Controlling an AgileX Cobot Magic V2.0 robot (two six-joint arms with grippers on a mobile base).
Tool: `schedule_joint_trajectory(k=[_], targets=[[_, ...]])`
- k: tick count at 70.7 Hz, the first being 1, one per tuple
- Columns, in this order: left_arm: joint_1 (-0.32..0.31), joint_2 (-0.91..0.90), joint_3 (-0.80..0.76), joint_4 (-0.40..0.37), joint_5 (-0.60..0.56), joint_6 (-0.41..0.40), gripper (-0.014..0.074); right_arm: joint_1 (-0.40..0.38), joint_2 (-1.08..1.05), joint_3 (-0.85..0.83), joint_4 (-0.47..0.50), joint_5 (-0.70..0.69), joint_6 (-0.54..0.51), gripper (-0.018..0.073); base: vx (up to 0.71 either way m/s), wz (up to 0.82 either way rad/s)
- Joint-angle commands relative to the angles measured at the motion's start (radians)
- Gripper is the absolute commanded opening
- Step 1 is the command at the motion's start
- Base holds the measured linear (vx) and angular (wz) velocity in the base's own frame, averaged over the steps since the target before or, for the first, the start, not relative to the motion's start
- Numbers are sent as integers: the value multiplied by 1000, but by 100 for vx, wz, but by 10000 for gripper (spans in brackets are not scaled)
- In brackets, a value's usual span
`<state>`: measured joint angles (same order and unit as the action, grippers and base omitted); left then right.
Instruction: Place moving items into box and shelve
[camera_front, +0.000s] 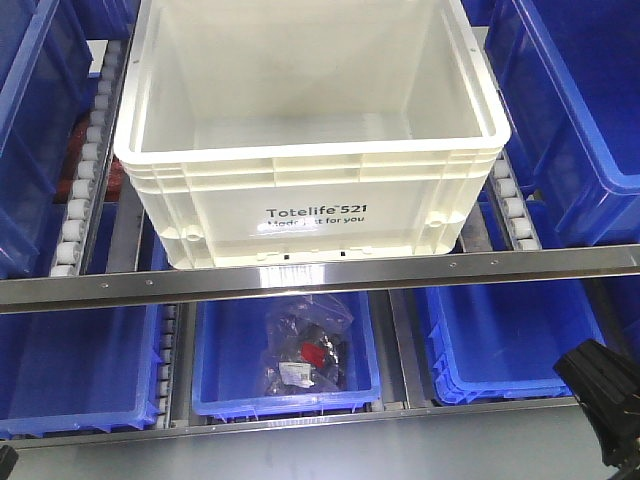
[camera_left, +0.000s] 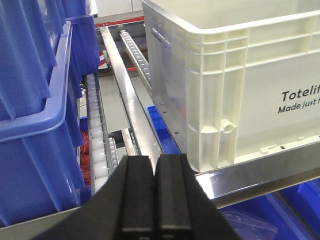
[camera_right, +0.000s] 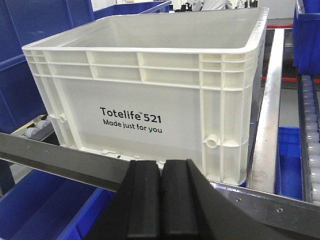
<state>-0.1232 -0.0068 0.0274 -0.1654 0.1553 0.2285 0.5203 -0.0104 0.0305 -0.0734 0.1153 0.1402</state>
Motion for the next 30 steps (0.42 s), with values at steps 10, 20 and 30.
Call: schedule_joint_trajectory(k=[10,20,30], targets=[[1,-19,25,-3,-90,-2,-6,-2,6,0,-6,-73,-1,-8,0,0],[1,-19,25,-3,-90,-2,-6,-2,6,0,-6,-73,-1,-8,0,0],[1,-19,25,-3,-90,-2,-6,-2,6,0,-6,-73,-1,-8,0,0]])
